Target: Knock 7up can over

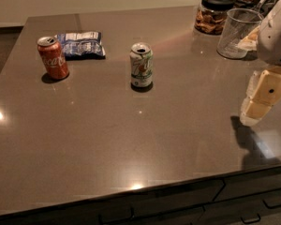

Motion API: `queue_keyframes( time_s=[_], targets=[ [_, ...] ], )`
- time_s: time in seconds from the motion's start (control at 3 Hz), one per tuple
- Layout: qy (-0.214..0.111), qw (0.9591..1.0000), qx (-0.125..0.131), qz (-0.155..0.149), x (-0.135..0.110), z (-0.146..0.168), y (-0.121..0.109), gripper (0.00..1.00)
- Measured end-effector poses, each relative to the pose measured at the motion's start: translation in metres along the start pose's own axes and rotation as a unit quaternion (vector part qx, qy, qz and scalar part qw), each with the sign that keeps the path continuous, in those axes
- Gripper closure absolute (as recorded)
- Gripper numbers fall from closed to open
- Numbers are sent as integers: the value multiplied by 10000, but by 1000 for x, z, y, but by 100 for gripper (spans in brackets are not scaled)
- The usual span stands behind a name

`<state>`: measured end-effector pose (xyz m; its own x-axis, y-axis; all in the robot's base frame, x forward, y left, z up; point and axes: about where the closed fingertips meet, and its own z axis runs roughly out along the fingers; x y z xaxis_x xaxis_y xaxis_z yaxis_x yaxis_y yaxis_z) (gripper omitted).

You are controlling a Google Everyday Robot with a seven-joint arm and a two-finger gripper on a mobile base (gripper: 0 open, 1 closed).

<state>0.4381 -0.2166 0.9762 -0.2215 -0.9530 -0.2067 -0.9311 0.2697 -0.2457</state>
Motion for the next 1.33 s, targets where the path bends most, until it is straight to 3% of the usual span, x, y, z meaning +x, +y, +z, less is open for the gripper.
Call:
queue_keyframes(
  time_s=[0.67,1.33],
  targets=[
    [-62,9999,33,88,-5,3,-3,0],
    [-755,9963,-28,397,-50,25,-33,0]
  ],
)
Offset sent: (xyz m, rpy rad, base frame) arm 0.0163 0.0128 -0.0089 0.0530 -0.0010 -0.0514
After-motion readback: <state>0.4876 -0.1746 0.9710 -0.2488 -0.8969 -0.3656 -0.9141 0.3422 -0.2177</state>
